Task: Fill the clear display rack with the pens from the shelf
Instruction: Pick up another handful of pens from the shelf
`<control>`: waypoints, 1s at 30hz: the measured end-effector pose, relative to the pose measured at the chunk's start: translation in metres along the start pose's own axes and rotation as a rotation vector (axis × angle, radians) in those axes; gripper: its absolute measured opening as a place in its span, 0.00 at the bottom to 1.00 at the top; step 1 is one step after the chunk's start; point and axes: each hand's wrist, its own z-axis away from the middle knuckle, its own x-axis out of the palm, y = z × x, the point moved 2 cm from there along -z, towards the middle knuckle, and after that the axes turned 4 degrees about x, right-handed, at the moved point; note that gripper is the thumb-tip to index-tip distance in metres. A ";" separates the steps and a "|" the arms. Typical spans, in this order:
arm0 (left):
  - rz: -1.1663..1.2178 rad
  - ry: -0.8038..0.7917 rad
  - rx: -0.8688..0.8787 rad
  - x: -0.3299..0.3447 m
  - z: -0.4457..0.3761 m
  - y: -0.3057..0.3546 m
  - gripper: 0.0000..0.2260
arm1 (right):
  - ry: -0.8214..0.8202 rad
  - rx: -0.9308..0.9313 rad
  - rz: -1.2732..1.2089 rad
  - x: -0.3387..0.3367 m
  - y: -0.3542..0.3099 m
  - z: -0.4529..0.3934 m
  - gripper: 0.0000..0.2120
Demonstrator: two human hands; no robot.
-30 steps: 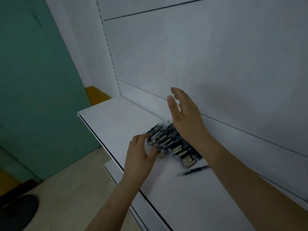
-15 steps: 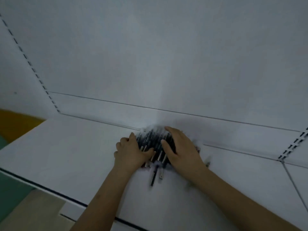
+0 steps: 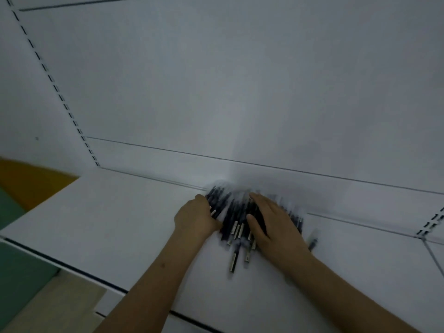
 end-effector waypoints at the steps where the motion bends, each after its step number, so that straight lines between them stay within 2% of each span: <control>1: -0.017 -0.005 0.013 0.000 -0.002 0.001 0.23 | 0.005 -0.001 -0.010 0.000 0.000 0.000 0.30; 7: -0.063 0.002 0.110 -0.004 -0.006 -0.003 0.21 | 0.037 -0.018 -0.082 -0.003 0.001 -0.003 0.27; 10: -0.013 -0.018 0.118 -0.009 -0.006 -0.008 0.21 | 0.045 -0.008 -0.102 -0.006 0.005 -0.005 0.28; 13: 0.160 -0.036 0.095 -0.010 -0.002 -0.018 0.19 | 0.041 -0.005 -0.120 -0.008 0.006 -0.004 0.29; 17: 0.507 -0.009 0.061 -0.018 0.010 -0.027 0.13 | 0.104 -0.023 -0.117 -0.022 0.002 -0.004 0.27; 21: 0.671 0.065 0.220 -0.029 0.028 -0.009 0.10 | 0.177 -0.058 -0.138 -0.049 0.003 -0.010 0.30; 27: 0.890 -0.062 0.437 -0.016 0.040 0.053 0.17 | 0.413 0.008 -0.112 -0.122 -0.005 0.011 0.29; 30: 0.929 -0.173 0.525 0.001 0.053 0.095 0.15 | 0.516 0.116 -0.101 -0.160 0.005 0.047 0.26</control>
